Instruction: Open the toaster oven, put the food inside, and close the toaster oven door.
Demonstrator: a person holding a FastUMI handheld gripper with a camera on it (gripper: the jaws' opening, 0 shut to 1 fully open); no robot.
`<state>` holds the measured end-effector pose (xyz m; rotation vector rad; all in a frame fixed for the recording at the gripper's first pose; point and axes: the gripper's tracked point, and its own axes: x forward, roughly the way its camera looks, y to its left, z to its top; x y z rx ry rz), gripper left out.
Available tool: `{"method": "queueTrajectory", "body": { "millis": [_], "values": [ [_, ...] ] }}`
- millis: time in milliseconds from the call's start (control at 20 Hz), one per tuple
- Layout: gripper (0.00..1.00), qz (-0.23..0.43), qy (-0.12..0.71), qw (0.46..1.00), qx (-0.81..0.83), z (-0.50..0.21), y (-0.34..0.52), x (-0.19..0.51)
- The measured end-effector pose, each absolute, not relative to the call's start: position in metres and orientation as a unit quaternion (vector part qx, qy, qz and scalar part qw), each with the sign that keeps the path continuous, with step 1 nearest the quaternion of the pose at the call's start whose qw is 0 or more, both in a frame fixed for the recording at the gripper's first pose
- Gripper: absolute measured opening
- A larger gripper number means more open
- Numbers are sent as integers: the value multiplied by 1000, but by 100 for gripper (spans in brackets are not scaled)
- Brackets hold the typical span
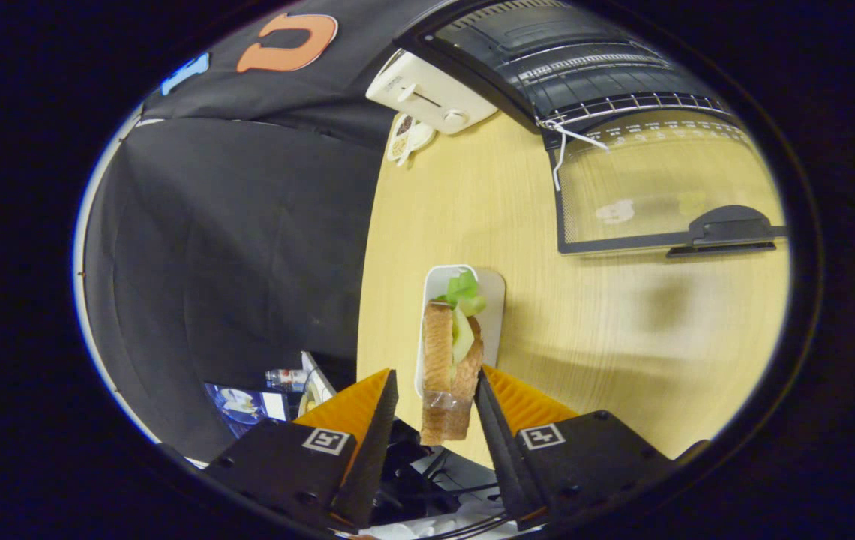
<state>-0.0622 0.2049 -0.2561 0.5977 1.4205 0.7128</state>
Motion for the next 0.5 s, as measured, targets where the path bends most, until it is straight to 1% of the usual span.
{"method": "queueTrajectory", "body": {
  "millis": [50, 250, 500],
  "values": [
    [65, 311, 628, 662, 267, -259, 205, -62],
    [44, 319, 617, 656, 295, -257, 210, -60],
    [38, 333, 599, 666, 294, -253, 210, -60]
  ]
}}
